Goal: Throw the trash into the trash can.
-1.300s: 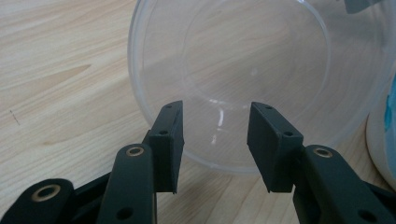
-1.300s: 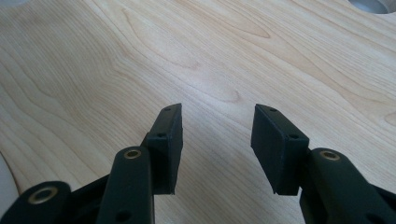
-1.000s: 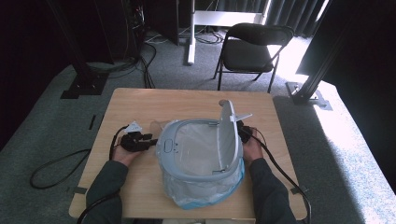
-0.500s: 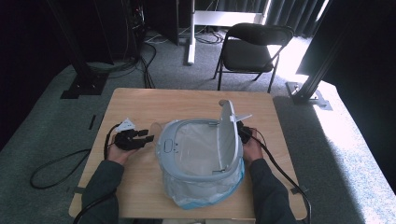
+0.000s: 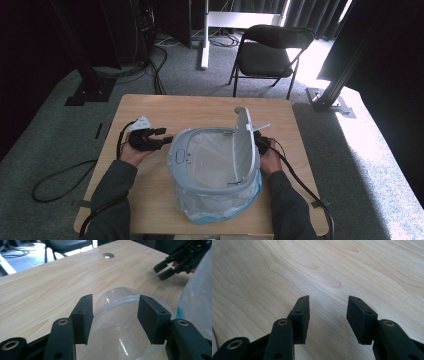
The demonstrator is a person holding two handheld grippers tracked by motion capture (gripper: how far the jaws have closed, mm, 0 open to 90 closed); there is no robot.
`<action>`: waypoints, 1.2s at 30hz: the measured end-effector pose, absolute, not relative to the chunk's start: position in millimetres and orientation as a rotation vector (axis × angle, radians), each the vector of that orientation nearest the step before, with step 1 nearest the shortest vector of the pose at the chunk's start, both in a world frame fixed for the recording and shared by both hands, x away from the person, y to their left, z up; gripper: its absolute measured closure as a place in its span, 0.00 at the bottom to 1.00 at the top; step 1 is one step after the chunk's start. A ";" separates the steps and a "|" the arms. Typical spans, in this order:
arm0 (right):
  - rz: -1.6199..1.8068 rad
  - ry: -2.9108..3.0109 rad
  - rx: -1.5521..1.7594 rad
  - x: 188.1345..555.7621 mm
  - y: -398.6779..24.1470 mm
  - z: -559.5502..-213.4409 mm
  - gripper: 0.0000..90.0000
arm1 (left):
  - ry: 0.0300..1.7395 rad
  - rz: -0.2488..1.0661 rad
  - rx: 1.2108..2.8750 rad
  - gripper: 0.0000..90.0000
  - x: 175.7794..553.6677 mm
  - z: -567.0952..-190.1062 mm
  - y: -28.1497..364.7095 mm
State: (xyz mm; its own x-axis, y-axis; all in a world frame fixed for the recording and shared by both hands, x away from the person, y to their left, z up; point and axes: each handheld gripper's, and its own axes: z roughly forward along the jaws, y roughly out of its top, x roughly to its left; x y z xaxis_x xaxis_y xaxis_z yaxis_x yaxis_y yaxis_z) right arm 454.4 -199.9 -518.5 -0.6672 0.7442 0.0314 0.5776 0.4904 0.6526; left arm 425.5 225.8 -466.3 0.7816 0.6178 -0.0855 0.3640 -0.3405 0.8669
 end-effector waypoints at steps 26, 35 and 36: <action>0.942 2.488 1.139 453.8 -201.3 -523.1 0.58 | 0.635 0.196 2.079 0.61 434.0 -473.3 200.2; 0.942 2.485 1.140 453.7 -201.6 -522.8 0.58 | 0.624 0.206 2.124 0.77 430.0 -472.6 198.8; 0.942 2.486 1.138 453.9 -201.6 -523.2 0.58 | 0.624 0.204 2.127 0.80 429.5 -472.7 198.5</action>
State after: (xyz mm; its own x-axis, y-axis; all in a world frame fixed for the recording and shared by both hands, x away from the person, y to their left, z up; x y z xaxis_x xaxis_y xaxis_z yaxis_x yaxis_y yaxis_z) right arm 453.9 -201.6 -523.2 -0.6640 0.7467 0.0397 0.5856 0.4862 0.6486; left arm 429.5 198.5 -472.7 0.8599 0.5039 -0.0812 0.3584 -0.4829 0.7990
